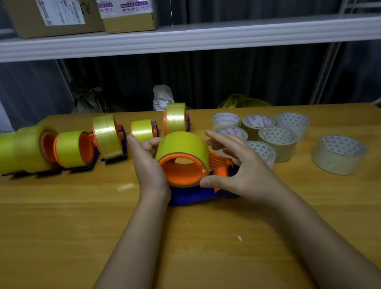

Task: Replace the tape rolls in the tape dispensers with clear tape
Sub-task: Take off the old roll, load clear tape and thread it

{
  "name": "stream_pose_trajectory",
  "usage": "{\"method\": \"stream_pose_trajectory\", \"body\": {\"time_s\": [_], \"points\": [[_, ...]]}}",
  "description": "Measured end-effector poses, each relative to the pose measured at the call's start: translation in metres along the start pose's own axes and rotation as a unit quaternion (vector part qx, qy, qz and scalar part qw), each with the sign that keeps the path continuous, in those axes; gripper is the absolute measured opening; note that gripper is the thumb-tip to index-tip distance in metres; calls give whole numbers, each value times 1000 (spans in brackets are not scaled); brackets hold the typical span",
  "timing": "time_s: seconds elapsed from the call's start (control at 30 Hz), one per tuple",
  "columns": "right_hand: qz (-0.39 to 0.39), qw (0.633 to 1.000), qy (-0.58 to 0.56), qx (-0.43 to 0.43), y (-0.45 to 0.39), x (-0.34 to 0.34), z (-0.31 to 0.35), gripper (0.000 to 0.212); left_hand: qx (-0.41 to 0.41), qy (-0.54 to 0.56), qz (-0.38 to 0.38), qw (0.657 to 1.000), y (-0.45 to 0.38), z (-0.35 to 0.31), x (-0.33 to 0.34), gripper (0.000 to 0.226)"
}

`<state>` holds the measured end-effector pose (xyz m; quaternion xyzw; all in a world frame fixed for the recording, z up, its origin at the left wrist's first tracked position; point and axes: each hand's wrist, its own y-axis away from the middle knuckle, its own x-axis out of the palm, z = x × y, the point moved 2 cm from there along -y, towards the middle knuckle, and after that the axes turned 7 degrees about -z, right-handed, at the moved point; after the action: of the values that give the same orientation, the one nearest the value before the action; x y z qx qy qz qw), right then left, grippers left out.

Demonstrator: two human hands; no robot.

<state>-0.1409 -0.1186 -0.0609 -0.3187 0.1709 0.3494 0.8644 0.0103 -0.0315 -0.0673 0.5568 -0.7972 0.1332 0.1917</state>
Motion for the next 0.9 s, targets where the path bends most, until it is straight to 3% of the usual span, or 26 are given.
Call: {"method": "stream_pose_trajectory", "body": {"time_s": [0.07,0.13,0.27,0.43,0.6,0.67,0.83,0.9], "points": [[-2,999,48,-2,0,0,-1,93,-21,18,8,1000,0,-1,0,59],[-21,997,77,-20,-1,0,-2,80,-26,15,35,999,1,-2,1,55],[-27,997,72,-17,-1,-2,-5,68,-39,-32,132,990,1,-7,2,36],[-18,994,101,-38,0,-5,-6,66,-27,-123,241,962,-1,-18,-5,51],[-38,982,159,-97,0,-4,-13,62,-27,-159,297,941,-4,-20,-8,40],[-72,978,160,-110,-2,-2,-18,53,-25,-142,295,945,-4,-18,-8,38],[-243,953,150,-105,-6,-8,-18,32,2,-112,301,947,1,-11,-1,30],[-259,959,82,-83,-4,-8,-12,32,16,-92,304,948,6,-10,4,27]]}}
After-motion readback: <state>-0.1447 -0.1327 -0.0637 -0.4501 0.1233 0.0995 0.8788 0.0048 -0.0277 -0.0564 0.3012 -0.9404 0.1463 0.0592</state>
